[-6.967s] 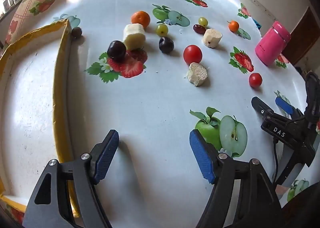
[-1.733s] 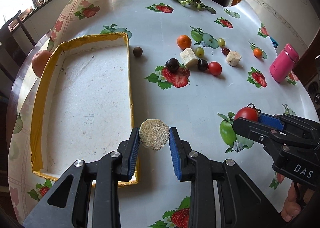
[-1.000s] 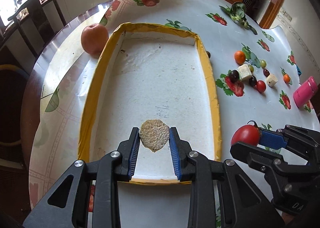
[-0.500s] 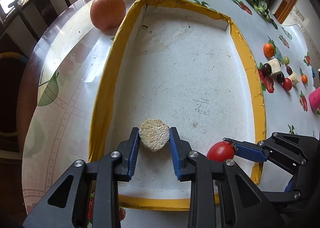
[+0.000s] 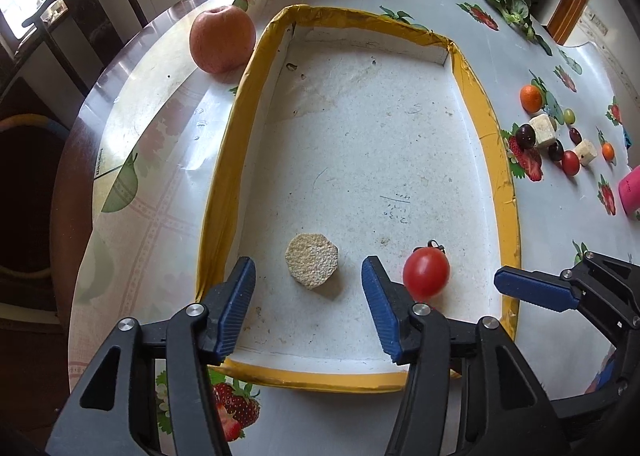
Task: Organize fruits
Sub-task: 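Carry beige slice with left gripper over tray while right gripper carries tomato there, then open left gripper to drop slice in tray while right gripper drops tomato, then move left gripper to dark cherry while right gripper approaches larger beige slice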
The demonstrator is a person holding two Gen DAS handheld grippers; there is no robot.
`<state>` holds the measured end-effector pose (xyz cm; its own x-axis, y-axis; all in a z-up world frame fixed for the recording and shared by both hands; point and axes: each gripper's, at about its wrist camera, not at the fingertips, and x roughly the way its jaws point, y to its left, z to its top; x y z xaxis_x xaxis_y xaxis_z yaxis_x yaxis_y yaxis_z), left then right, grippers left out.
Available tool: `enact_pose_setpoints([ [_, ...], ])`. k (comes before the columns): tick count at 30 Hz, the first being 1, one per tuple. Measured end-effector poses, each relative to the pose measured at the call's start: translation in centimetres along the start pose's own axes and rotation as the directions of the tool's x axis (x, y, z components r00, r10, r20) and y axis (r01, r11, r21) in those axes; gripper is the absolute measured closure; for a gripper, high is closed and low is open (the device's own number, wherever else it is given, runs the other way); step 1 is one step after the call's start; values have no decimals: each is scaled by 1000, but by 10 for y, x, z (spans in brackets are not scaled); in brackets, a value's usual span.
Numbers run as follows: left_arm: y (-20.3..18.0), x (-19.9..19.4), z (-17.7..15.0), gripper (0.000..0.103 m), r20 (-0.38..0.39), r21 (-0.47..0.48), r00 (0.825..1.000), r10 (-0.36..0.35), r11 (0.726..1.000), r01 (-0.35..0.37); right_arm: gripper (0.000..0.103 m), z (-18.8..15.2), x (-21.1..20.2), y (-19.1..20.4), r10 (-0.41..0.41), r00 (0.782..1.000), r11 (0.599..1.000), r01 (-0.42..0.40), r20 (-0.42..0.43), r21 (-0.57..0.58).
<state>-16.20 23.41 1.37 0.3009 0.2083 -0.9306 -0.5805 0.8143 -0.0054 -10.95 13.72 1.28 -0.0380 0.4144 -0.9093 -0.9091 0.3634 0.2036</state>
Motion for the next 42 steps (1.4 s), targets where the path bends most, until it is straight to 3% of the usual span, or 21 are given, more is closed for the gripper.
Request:
enact_pose_setpoints([
  [5,0,-16,-3,49,25,-7,1000,-6,1000,6,41,-9,-29,-6,-67,997,998,66,44,24],
  [13,-26,-37,1,49,63,22,997,-46,999,45,40,-33,-71,-39,-190,979,972,177,72,157],
  [18,-52,-50,2,49,81,70,993,-82,995,77,40,-50,-90,-67,-261,963,942,239,65,236],
  [25,-85,-60,2,49,88,126,989,-116,987,105,39,-68,-111,-94,-377,925,890,345,53,299],
  [29,-101,-60,1,49,81,156,989,-125,981,112,35,-77,-120,-107,-405,913,870,369,48,326],
  [42,-141,-50,6,49,49,213,987,-150,967,136,33,-99,-126,-140,-428,904,834,392,7,388],
])
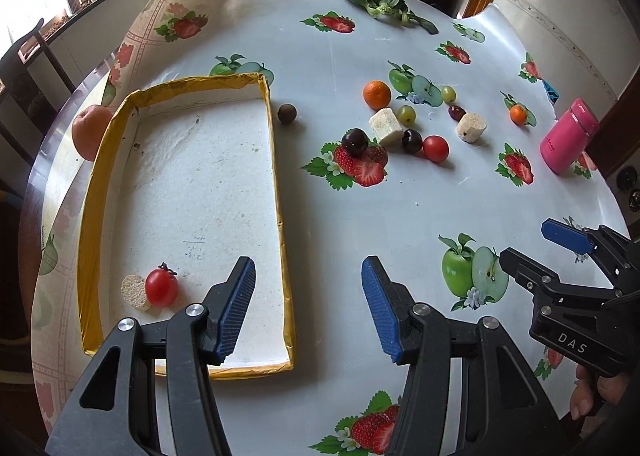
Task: Organize fruits
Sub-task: 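Move left gripper to dark cherry while right gripper approaches larger beige slice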
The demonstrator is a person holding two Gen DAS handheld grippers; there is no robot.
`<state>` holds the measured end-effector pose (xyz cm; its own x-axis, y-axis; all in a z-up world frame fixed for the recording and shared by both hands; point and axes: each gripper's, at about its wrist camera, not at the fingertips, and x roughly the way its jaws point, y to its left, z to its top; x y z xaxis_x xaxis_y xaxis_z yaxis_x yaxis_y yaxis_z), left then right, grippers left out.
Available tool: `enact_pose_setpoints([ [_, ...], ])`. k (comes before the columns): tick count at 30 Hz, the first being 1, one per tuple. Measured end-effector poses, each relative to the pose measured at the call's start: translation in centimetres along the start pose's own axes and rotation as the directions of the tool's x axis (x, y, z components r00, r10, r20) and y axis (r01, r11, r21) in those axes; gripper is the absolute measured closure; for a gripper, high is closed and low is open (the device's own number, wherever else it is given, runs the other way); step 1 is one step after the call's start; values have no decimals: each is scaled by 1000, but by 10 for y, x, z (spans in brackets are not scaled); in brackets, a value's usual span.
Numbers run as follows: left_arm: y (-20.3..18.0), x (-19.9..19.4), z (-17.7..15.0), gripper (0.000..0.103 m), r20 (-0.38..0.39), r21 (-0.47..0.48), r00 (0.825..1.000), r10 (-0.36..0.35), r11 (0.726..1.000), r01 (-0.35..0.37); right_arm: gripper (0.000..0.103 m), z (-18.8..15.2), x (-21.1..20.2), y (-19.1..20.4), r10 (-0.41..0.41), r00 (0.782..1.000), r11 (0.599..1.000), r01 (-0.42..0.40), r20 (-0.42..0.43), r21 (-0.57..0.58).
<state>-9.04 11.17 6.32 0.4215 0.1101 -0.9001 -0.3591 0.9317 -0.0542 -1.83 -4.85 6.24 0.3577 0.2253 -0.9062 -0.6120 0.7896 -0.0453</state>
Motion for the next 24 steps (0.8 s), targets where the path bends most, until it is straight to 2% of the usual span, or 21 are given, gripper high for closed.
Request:
enact_pose_setpoints([
  [7,-19,19,14,49,-22,-1,999,-39,999,39,33,-1,10,-23,27,1000,998,-28,9,57],
  [14,-37,53,46,49,-38,1,998,-58,998,59,36,10,36,-62,75,997,982,-75,2,171],
  [18,-34,75,65,49,-51,-36,996,-67,997,65,44,25,51,-87,130,991,957,-136,42,257],
  [21,-30,87,77,49,-41,-64,994,-104,993,101,45,43,65,-105,132,990,939,-141,52,314],
  [24,-30,99,85,49,-46,-52,995,-87,995,85,45,62,78,-122,127,990,922,-143,67,361],
])
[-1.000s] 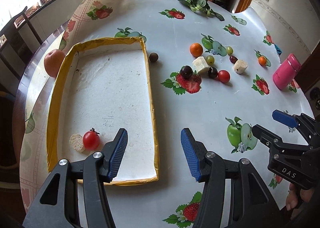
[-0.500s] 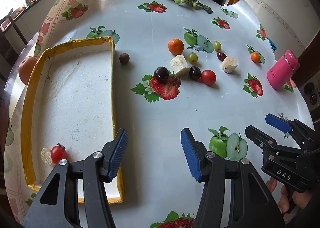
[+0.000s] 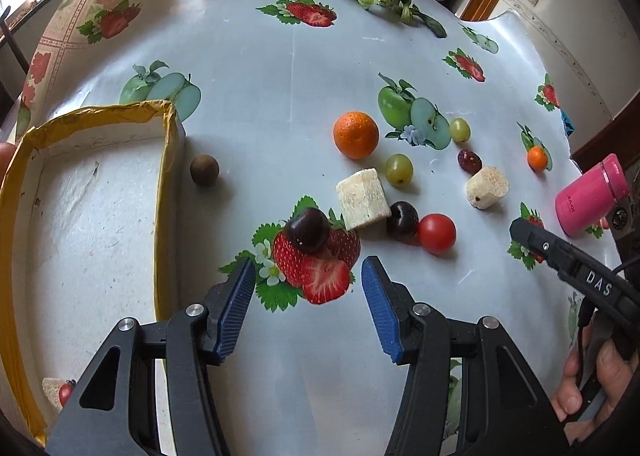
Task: Organize fruits
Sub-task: 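Move left gripper to dark cherry while right gripper approaches larger beige slice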
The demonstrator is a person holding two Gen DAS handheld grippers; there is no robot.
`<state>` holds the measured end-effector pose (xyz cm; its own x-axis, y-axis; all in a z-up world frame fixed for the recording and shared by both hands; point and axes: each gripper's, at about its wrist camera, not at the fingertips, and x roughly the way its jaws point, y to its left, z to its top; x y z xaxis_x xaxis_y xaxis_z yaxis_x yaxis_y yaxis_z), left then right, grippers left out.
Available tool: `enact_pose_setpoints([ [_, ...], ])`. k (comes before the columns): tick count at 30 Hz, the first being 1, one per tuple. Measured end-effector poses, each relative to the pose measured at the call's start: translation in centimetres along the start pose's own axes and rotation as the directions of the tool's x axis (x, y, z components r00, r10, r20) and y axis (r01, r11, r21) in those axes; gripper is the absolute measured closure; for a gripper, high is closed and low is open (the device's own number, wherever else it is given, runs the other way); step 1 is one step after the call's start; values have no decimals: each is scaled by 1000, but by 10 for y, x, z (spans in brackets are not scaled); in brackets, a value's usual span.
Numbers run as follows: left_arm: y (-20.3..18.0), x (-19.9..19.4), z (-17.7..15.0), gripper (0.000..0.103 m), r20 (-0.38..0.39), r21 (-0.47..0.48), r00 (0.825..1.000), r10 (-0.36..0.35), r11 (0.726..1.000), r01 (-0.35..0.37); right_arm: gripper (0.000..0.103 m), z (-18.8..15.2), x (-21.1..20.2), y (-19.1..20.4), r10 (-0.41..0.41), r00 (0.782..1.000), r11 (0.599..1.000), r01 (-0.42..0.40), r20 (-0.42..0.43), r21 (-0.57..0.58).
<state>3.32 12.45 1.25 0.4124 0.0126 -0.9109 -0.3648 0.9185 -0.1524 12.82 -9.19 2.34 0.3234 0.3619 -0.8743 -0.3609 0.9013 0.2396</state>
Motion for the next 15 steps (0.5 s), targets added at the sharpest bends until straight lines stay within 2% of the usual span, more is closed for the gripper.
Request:
enact_pose_setpoints([
  [8,-1,32,14,50,-35,24,999,25,999,-24,45,37,34,-6,-21,1000,1000,21,-5,-2],
  [12,-8,38,15,63,-19,70,999,44,997,-42,46,42,41,-6,6,1000,1000,-6,6,0],
  [13,-8,38,16,72,-16,75,999,37,997,-35,48,42,42,-5,17,1000,1000,-17,6,0],
  [15,-9,38,18,72,-17,77,999,34,997,-33,57,44,44,-3,48,999,999,-48,3,3],
])
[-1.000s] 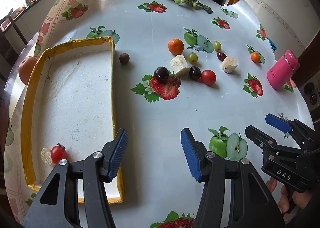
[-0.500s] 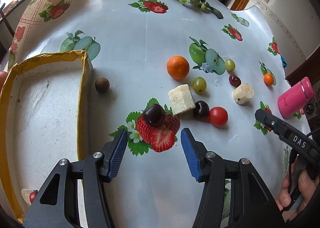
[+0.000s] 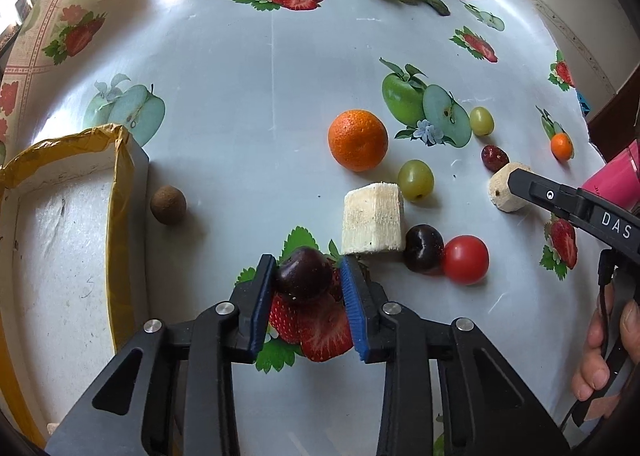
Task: Organize fruits
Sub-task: 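Move left gripper to dark cherry while right gripper approaches larger beige slice, then close left gripper on dark cherry while right gripper closes on beige slice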
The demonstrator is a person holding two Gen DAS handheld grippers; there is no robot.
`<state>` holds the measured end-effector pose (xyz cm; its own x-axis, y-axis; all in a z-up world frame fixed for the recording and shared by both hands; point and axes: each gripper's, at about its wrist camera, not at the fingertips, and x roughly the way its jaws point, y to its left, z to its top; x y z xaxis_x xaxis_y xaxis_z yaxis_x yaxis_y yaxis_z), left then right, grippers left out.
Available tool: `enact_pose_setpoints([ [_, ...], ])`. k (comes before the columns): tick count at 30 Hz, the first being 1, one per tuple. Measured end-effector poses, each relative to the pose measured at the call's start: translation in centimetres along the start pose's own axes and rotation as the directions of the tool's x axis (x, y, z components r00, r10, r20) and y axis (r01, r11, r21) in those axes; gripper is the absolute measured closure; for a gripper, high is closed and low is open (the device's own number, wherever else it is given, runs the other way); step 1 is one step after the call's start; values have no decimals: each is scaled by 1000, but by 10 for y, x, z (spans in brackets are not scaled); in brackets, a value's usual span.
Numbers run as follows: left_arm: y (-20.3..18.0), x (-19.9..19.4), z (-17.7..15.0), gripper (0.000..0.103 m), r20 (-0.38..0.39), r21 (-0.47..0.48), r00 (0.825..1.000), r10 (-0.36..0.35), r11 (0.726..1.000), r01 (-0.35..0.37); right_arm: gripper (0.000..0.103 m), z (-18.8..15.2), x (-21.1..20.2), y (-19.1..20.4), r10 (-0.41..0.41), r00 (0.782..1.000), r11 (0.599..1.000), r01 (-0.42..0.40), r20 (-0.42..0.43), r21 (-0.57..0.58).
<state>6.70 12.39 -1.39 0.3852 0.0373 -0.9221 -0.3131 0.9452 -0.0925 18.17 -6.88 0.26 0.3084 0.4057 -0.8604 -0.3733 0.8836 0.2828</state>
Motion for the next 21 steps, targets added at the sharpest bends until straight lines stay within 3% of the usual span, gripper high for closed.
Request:
enact_pose_setpoints([
  [3,5,-2,-1,79,0,-10,1000,-9,1000,9,59,1,4,6,22,1000,1000,-23,-15,-4],
  [9,6,-14,-8,79,0,-18,999,-34,999,34,60,0,4,13,16,1000,1000,-17,-20,-15],
  [21,3,-76,-43,79,69,-20,996,-64,998,65,62,-49,-65,23,28,999,999,-26,34,-45],
])
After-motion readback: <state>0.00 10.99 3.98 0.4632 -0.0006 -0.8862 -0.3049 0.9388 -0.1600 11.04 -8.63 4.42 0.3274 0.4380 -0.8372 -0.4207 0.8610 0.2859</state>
